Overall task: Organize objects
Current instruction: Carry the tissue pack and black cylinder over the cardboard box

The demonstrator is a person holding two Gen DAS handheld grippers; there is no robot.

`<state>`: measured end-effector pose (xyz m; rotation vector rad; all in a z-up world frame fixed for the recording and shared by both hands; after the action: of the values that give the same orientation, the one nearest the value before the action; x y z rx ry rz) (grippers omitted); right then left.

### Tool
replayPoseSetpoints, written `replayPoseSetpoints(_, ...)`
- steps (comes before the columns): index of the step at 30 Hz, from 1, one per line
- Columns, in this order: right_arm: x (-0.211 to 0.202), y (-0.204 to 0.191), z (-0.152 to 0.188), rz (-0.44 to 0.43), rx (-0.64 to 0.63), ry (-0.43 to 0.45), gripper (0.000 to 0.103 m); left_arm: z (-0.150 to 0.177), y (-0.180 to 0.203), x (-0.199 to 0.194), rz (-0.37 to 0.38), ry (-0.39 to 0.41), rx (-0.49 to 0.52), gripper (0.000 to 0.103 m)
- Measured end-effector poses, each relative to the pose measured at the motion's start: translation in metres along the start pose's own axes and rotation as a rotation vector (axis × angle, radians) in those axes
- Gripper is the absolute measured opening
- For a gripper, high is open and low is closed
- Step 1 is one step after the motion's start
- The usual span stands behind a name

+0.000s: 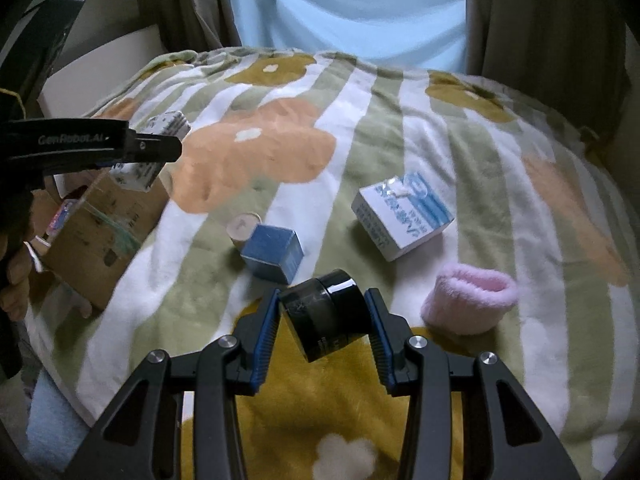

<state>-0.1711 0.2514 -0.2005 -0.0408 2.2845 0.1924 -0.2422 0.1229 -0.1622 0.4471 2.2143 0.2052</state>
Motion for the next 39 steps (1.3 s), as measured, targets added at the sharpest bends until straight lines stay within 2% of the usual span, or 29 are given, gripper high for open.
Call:
replayPoseSetpoints(5,-0.024,-0.005,-0.011,0.002,-0.011,0.024,0.039,-0.003,-0.002,-0.031,0.009,0.029,-0.004,0.042)
replayPoseSetpoints(9,-0.040,-0.014,-0.019,-0.067,0.016,0.026,0.039,-0.001,-0.013,-0.051,-0.002,0.043,-0.006,0.042)
replayPoseSetpoints(20,-0.067,-0.052,-0.060,-0.099,0.012,0.041,0.039,-0.001,-0.074,-0.104,-0.008,0.082,-0.053,0.042)
replayPoseSetpoints(29,-0.073,-0.122,-0.101,-0.138,-0.102,0.061,0.039,-0.007,-0.137,-0.128,-0.043,0.099,-0.099,0.042)
replayPoseSetpoints(39,-0.057,-0.218,-0.124,-0.215,-0.209,0.019,0.039,0.006,-0.223,-0.128,-0.100,0.057,-0.156,0.042)
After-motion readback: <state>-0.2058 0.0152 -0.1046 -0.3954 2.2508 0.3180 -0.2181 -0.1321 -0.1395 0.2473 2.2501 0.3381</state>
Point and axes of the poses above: each gripper's, at about its wrist camera, not at the fingertips, and x roughly the way its jaws point, y to its right, z to its underside, the point moved 10 cm from there along x, roughly the way its jaws point, and after that the axes turned 9 degrees about z, right-handed, at the moved point
